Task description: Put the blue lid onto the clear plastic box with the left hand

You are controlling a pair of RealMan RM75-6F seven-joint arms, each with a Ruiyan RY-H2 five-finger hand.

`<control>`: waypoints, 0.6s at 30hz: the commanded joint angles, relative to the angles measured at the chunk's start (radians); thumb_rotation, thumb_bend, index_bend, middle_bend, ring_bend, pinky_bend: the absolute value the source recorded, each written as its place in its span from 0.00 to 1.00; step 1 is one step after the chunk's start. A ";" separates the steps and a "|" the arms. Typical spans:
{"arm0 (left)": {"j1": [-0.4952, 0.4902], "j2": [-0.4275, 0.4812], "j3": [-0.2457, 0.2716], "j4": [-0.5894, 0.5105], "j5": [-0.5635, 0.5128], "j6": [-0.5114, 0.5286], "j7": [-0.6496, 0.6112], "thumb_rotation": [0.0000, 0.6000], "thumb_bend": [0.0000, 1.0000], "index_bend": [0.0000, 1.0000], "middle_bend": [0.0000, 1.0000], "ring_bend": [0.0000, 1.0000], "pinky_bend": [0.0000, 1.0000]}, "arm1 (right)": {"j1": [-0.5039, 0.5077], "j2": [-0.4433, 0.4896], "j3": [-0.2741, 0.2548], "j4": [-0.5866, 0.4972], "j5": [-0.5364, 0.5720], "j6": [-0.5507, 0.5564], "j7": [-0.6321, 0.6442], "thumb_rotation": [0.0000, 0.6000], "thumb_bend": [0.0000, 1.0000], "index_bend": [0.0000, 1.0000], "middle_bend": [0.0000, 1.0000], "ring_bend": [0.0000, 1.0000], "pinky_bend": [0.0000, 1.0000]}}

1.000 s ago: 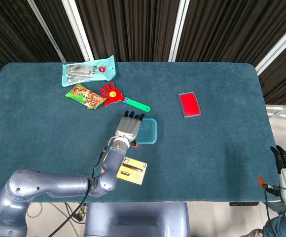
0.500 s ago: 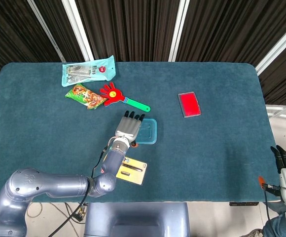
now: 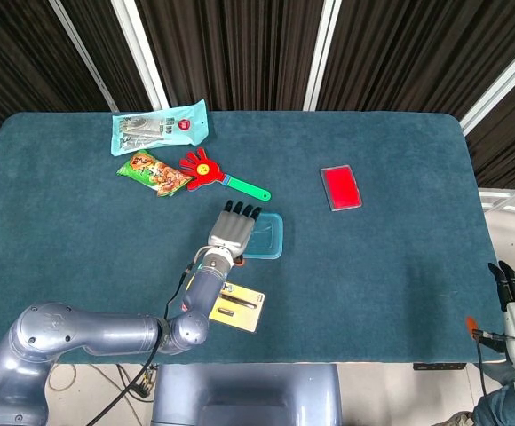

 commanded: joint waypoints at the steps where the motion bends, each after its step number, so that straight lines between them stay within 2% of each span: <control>1: -0.001 0.000 0.003 -0.001 0.007 0.003 0.004 1.00 0.09 0.00 0.04 0.02 0.00 | 0.000 0.000 0.000 0.000 -0.001 0.000 0.000 1.00 0.34 0.00 0.01 0.00 0.00; 8: 0.002 0.014 0.015 -0.043 0.045 0.038 0.014 1.00 0.09 0.00 0.03 0.02 0.00 | 0.000 0.000 -0.002 0.002 -0.002 -0.001 -0.003 1.00 0.34 0.00 0.01 0.00 0.00; 18: 0.019 0.071 0.034 -0.191 0.121 0.111 0.023 1.00 0.09 0.00 0.03 0.02 0.00 | 0.001 -0.002 -0.001 0.003 0.000 0.001 -0.011 1.00 0.34 0.00 0.01 0.00 0.00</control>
